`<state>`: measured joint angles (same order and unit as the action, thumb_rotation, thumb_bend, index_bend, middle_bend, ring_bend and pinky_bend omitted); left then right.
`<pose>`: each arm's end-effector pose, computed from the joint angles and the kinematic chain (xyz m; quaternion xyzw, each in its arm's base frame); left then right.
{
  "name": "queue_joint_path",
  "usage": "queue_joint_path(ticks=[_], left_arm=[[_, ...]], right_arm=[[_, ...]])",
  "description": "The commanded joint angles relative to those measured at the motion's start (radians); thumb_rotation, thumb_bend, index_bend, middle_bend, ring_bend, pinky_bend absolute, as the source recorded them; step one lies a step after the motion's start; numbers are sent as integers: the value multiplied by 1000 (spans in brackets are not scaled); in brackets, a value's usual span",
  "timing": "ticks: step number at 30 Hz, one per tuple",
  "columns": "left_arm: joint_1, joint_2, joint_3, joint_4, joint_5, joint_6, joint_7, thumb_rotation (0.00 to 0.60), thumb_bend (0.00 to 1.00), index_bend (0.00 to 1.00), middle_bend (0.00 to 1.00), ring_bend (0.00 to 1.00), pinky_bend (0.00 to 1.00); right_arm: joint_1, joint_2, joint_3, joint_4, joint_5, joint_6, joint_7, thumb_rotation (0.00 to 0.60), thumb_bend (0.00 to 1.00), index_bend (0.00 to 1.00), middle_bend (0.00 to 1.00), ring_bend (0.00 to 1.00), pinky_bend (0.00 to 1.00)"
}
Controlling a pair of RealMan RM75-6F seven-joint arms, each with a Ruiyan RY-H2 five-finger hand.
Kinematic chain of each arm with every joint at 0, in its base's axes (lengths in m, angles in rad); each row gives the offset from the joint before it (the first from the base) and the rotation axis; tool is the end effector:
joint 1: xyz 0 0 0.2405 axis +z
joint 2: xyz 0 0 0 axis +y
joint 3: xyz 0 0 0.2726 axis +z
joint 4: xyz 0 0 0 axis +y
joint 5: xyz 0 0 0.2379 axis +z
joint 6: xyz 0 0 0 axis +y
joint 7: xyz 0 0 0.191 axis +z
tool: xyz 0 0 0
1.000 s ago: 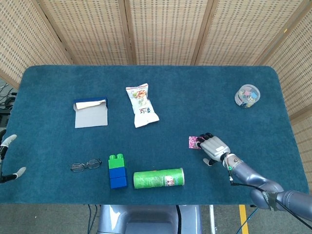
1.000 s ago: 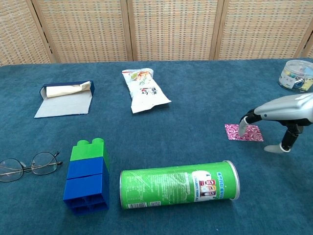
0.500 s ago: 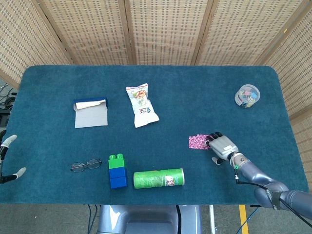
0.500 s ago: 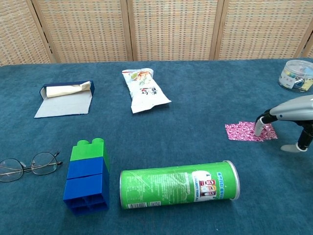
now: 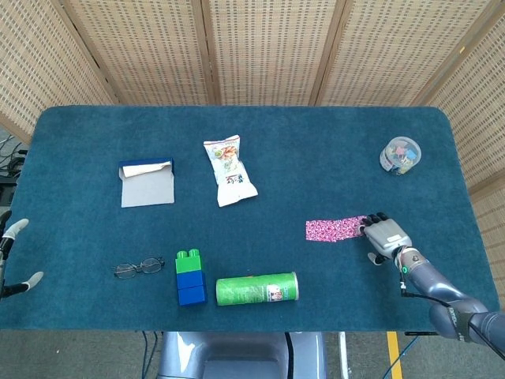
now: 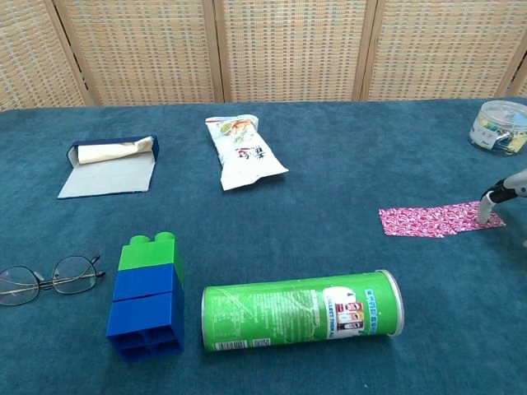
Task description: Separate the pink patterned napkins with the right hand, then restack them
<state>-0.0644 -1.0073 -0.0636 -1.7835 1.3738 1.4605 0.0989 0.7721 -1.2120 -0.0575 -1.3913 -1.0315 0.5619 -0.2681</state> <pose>-0.3340 0.2243 0.1662 -0.5661 -0.4140 -0.3464 0.6230 -0.3174 -0.4000 0.0159 0.8028 -0.4004 0.0919 0.4321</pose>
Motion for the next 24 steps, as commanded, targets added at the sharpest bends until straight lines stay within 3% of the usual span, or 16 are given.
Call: queue_joint_path(ticks=[1,15,24], left_arm=[[1,0,0,1,-1,1,-1,600,46,121,0,0,0],[-2,-4,3,4,4,-5,-2,600,46,121,0,0,0],[-7,-3,1,5,1,-11,-2,600,47,121,0,0,0]], right_arm=[[-4,6,-4,5,8,3,0,600,466,200,123,0,36],[13,39,23,-75,-12,34,-8,600,466,200,123,0,36],[71,-25,45,-52,-3,-15,-17,600,466,200,123,0,36]])
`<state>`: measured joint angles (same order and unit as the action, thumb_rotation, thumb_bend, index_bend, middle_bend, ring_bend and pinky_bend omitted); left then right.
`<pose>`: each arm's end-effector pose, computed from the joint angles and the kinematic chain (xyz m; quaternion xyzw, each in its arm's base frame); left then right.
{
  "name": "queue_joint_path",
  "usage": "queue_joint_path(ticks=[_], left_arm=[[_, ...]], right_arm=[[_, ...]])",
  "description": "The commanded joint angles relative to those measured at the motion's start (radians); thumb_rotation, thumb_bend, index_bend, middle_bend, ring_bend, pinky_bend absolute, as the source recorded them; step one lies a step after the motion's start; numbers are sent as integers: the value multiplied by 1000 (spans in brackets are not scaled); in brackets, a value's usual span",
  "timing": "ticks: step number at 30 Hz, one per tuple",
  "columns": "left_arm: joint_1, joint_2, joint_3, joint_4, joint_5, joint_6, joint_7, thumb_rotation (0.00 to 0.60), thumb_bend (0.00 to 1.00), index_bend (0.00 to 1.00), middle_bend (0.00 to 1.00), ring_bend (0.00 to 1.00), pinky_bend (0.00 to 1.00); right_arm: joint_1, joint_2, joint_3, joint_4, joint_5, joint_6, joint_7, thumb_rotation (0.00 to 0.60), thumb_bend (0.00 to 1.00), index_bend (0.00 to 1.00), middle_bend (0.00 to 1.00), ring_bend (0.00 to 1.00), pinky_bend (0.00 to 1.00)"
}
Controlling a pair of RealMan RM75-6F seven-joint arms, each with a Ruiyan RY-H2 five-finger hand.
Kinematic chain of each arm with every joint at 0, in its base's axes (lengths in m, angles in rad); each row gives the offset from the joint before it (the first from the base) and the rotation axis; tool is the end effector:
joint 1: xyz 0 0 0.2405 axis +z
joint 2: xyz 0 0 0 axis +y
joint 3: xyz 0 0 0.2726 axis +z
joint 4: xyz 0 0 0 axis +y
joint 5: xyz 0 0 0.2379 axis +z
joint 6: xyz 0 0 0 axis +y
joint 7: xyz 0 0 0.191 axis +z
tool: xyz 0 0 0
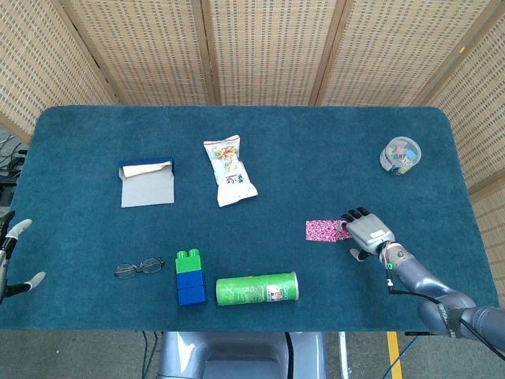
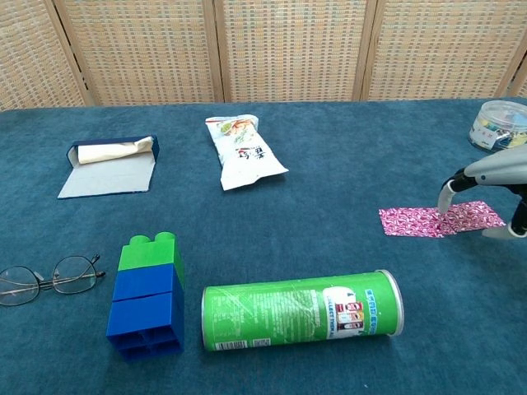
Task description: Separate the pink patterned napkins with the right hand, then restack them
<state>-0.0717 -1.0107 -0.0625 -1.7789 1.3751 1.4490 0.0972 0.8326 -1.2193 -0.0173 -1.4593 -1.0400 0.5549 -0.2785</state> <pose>-0.3338 0.2265 0.1632 -0.5703 -0.4155 -0.3457 0.6186 -0.2644 -0.4094 -0.0023 0.8232 -0.3829 0.1294 0.3987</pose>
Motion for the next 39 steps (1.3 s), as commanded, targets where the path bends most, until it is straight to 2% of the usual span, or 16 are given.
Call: queue_joint_path(ticks=[1,11,30,39], left_arm=[[1,2,0,1,-2,0,-2,600,47,121,0,0,0],[2,2,1,4,-5,-1,-3,600,46,121,0,0,0],[3,3,5,3,-2,-1,-7,600,47,121,0,0,0],[7,5,7,4,-1,3,-10,600,47,121,0,0,0]], right_arm=[[15,-25,5,23,10,-9,-10,600,466,200,124,0,36],[43,-63,0,50,45,-14,-27,600,466,200,123,0,34],[46,-45,-41,-42,61,38,-79,600,466,200,123,0,33],[47,-60,-55,-29,61,43,-93,600,466,200,123,0,29]])
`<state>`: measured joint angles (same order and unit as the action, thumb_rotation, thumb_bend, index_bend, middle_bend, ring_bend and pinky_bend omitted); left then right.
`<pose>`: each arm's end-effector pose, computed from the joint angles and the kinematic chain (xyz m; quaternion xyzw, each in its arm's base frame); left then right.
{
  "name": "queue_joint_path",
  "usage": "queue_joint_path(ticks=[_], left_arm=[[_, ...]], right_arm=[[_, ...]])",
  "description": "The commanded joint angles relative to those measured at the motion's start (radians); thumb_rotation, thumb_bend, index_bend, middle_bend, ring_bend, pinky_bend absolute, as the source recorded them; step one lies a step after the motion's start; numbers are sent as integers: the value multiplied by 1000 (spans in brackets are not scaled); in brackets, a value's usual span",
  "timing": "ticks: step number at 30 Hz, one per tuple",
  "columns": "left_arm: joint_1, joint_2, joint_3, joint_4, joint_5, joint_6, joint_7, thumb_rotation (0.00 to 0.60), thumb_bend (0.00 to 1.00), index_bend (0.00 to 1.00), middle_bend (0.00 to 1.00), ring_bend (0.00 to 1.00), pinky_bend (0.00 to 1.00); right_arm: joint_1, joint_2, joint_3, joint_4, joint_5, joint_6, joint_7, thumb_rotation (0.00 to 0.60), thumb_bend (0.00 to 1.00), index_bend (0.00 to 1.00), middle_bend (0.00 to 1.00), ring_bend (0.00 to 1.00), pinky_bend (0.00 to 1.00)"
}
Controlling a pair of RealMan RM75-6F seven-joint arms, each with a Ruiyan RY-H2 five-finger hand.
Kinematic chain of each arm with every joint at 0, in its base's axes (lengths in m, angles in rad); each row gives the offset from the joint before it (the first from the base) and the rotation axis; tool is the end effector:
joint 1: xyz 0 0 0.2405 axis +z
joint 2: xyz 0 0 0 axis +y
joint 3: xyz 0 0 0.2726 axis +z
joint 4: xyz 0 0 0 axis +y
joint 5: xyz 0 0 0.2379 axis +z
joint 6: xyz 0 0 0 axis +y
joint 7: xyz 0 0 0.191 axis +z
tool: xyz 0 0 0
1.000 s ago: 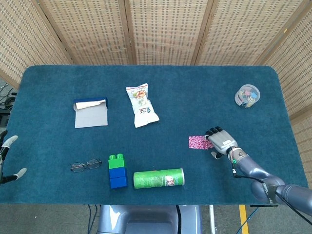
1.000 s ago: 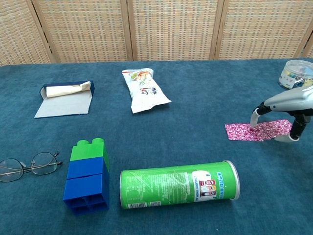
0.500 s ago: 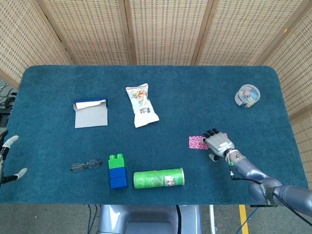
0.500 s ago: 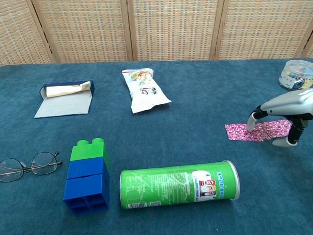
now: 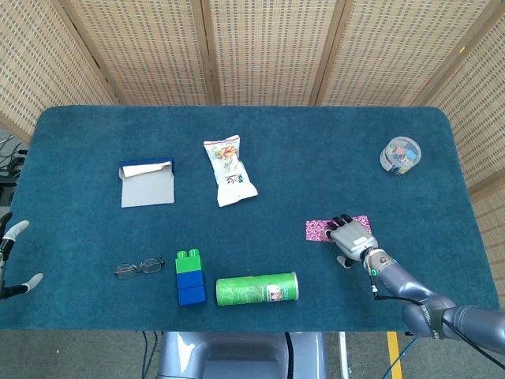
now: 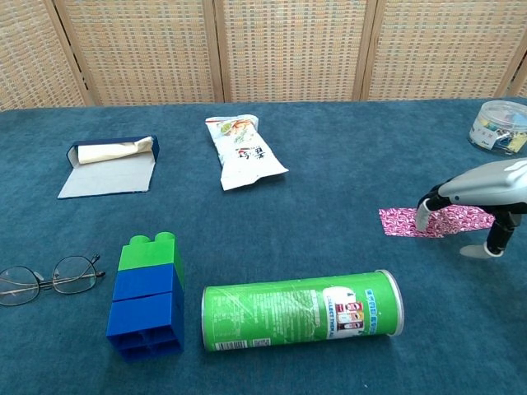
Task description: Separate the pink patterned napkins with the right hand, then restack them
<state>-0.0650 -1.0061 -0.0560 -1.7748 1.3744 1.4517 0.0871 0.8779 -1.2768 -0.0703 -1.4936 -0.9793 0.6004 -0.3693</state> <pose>-0.3373 0.2228 0.1648 -0.5683 -0.4187 -0.3426 0.6200 -0.2474 -0.3950 -0.0323 0.8431 -0.3623 0.1223 0.3780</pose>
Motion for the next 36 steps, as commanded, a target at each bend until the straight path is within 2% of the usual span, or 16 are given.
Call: queue_joint_path(ticks=[1,24,36], left_arm=[[1,0,0,0,0,1,-1,600,47,121,0,0,0],[11,-2,1,10,-18,2,-6,600,47,121,0,0,0],[15,-2,1,18,-21,4,-13,600,47,121,0,0,0]], right_arm=[[3,-5,-3,10,1,-4,-4,600,466,200,123,0,28],[61,-56,12,166,35,-66,-5,600,465,200,123,0,23],[83,-56,22,183,43,-70,-4,600,466,201,123,0,23]])
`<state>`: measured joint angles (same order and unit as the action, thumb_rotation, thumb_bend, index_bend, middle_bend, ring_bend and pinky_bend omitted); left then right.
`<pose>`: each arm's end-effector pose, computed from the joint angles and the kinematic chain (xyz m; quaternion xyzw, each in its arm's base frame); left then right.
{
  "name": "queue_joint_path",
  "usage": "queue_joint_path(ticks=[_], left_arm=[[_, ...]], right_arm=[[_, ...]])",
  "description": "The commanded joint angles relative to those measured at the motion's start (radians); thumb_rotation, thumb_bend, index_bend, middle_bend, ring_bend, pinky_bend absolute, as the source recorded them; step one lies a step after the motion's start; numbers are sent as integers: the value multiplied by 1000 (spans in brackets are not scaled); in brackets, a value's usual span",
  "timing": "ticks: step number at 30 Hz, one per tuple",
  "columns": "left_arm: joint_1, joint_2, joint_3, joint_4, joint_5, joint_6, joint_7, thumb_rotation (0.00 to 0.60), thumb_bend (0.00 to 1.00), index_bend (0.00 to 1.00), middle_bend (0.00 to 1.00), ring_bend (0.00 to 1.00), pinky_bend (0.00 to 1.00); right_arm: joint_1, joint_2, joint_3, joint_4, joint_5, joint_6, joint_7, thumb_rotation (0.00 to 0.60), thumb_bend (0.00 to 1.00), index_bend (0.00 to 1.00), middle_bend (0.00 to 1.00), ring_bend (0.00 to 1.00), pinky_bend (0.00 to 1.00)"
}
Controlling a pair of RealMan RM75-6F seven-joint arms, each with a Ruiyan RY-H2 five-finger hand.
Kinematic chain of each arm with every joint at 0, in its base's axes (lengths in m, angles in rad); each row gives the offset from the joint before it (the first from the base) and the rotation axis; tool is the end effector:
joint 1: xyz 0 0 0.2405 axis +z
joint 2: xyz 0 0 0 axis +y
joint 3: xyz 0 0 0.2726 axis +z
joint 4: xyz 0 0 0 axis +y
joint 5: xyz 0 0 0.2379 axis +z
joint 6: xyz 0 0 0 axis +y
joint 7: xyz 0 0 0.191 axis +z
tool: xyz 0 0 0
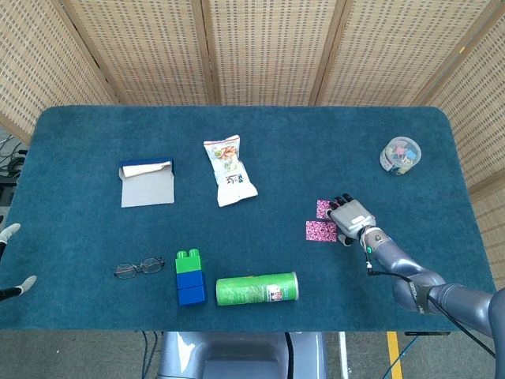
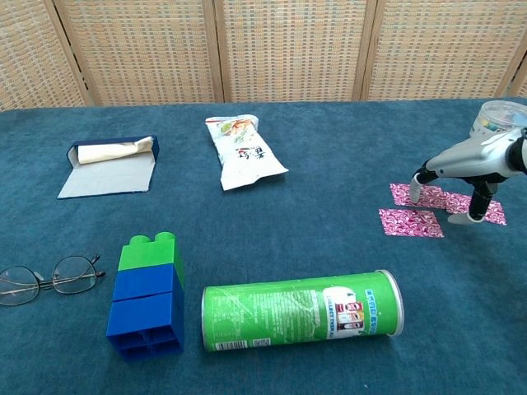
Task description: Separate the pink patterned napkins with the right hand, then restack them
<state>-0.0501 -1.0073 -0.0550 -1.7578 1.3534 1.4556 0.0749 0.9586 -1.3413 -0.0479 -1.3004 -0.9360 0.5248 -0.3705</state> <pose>-0.3480 0.2171 0.1684 -0.5573 -0.4252 -0.3339 0.6301 -0.2443 -0.4507 -0.0273 0.8408 -0.3324 0.1095 0.4129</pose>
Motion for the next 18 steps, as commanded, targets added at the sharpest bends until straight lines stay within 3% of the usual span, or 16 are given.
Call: queue_joint_path(ticks=[1,18], left_arm=[[-1,-1,0,2,0,-1,-1,600,47,121,0,0,0],[-6,-4,2,3,10,-10,0,600,48,121,0,0,0]], right_arm=[[3,14,-1,-18,-1,10,-5,600,466,201,123,0,23],[-31,120,-39,-125,16,82,-37,600,466,216,123,0,23]])
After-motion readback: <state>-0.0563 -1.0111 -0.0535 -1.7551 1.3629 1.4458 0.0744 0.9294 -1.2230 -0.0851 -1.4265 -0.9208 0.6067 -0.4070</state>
